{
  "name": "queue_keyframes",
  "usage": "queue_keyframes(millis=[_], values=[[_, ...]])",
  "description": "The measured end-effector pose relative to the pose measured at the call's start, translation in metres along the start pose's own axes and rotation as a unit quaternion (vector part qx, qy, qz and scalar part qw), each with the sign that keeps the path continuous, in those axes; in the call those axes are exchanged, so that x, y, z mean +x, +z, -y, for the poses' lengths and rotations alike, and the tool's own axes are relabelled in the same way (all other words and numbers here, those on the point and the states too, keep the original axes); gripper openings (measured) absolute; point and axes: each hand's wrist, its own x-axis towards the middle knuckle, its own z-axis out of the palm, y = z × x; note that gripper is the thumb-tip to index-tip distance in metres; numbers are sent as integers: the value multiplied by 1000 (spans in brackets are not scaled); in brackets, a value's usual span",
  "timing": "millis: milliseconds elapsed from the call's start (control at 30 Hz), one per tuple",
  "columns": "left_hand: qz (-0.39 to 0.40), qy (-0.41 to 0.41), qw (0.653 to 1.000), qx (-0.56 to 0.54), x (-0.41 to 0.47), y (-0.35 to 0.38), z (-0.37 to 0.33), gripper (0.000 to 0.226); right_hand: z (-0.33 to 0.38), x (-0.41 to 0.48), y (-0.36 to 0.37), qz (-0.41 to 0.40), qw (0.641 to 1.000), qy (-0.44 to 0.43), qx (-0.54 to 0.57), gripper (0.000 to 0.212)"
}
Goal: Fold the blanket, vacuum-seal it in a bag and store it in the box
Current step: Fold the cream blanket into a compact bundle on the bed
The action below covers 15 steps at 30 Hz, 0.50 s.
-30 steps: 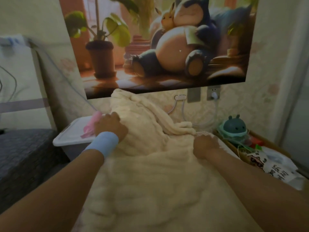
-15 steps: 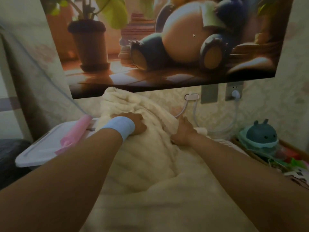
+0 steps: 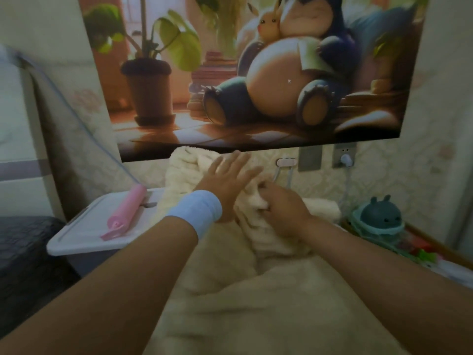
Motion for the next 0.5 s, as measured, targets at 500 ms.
queue_keyframes(millis=[500], values=[[233,-18,971,47,-183,-126,-57,47,75,-208,-127,201,970,93,-99,56]])
